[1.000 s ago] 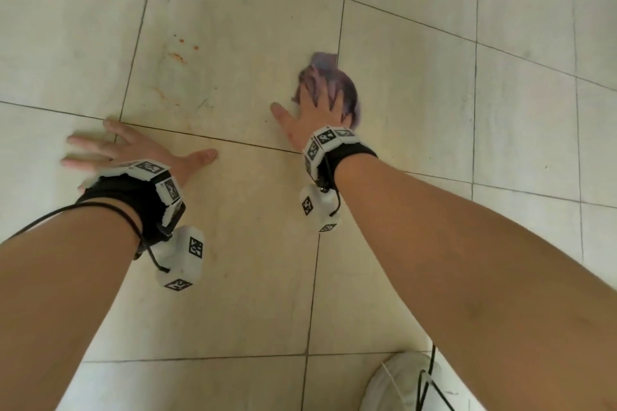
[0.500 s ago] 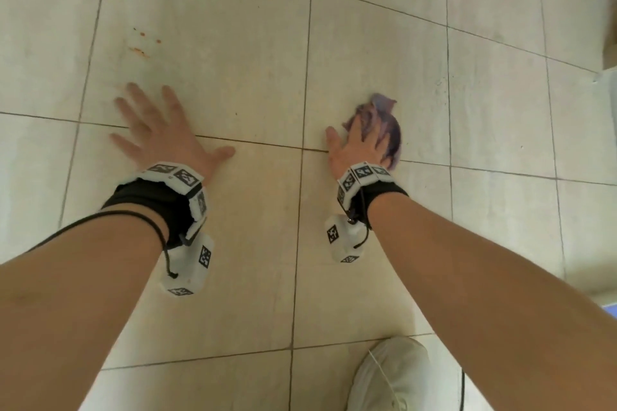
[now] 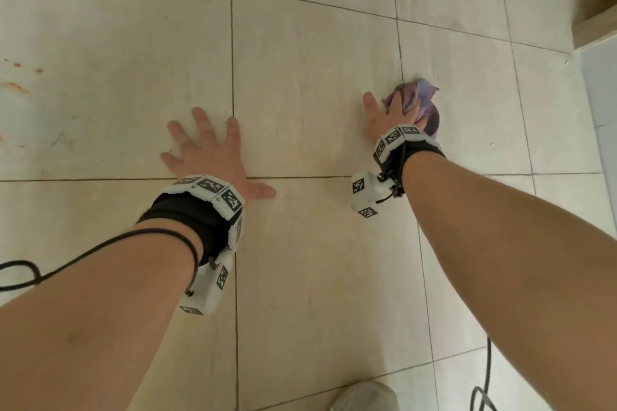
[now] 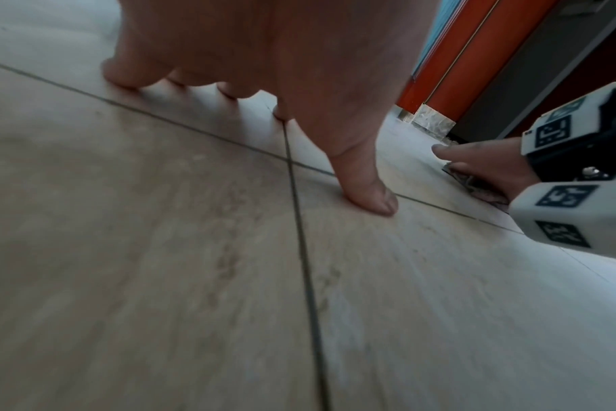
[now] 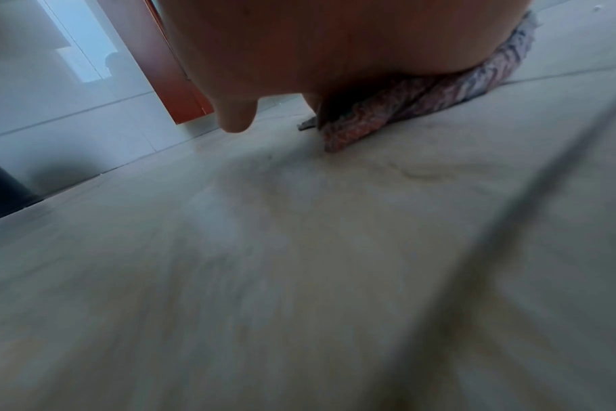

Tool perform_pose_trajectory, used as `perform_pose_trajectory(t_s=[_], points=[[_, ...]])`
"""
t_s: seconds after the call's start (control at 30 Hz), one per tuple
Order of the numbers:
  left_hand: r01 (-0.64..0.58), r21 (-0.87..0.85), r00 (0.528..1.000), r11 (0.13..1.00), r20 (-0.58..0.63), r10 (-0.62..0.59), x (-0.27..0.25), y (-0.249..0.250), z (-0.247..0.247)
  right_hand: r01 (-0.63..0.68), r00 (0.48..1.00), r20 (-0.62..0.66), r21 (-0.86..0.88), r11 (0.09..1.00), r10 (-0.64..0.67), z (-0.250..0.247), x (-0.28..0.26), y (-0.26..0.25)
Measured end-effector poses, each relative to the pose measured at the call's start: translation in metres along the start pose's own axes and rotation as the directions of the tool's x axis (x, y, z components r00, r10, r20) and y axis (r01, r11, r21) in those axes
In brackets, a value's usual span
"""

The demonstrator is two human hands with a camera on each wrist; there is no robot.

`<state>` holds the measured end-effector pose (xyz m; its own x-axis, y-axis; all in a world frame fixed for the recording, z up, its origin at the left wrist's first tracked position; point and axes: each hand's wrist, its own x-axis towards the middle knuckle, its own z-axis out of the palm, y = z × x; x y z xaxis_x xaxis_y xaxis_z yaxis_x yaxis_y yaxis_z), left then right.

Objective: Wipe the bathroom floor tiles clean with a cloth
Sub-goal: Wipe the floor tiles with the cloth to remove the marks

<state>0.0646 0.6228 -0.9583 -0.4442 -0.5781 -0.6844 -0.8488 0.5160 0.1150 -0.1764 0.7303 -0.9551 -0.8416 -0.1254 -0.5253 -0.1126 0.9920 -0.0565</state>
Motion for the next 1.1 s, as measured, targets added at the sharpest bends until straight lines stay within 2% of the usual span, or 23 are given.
perform_pose_trajectory(t_s=[0.1,0.2,0.3,0.37,0.4,0.47,0.57,0.63,0.7,0.8,0.93,1.1], points=[[0.01,0.014,1.0,1.0,0.027,-0.011,0.006,0.003,-0.005,0.056,0.998,0.024,-0.022,0.998,-0.056,-0.015,0.015,-0.009],[0.021,0.021,0.999,1.0,0.04,-0.022,0.01,0.003,-0.007,0.193,0.981,0.039,-0.089,0.977,-0.19,-0.015,0.017,-0.027],[0.041,0.003,0.997,0.999,0.065,-0.041,0.015,0.008,-0.013,0.405,0.914,0.093,-0.147,0.902,-0.395,0.003,-0.004,-0.056],[0.049,-0.01,0.996,0.999,0.071,-0.048,0.015,0.009,-0.018,0.495,0.867,0.15,-0.157,0.855,-0.475,0.017,-0.019,-0.064],[0.046,-0.012,0.996,0.999,0.07,-0.045,0.016,0.01,-0.019,0.511,0.858,0.159,-0.168,0.843,-0.488,0.02,-0.022,-0.058],[0.045,-0.017,0.997,0.999,0.07,-0.044,0.018,0.012,-0.022,0.464,0.885,0.121,-0.184,0.866,-0.449,0.017,-0.019,-0.032],[0.059,-0.008,0.995,0.998,0.085,-0.058,0.021,0.016,-0.026,0.247,0.969,0.017,-0.179,0.952,-0.248,-0.002,0.007,0.014],[0.061,-0.006,0.994,0.998,0.088,-0.06,0.021,0.017,-0.027,0.148,0.989,-0.003,-0.148,0.978,-0.15,-0.017,0.029,0.019],[0.053,-0.007,0.995,0.999,0.083,-0.052,0.021,0.018,-0.025,0.111,0.994,0.003,-0.118,0.987,-0.111,-0.03,0.048,0.003],[0.055,-0.017,0.996,0.998,0.077,-0.054,0.021,0.017,-0.023,0.198,0.98,0.04,-0.143,0.97,-0.194,-0.031,0.052,-0.038],[0.053,-0.02,0.996,0.998,0.076,-0.051,0.021,0.015,-0.023,0.442,0.897,0.127,-0.232,0.867,-0.423,-0.001,0.009,-0.083],[0.023,-0.044,0.997,0.999,0.071,-0.02,0.021,0.013,-0.027,0.555,0.832,0.189,-0.265,0.789,-0.521,0.032,-0.036,-0.081]])
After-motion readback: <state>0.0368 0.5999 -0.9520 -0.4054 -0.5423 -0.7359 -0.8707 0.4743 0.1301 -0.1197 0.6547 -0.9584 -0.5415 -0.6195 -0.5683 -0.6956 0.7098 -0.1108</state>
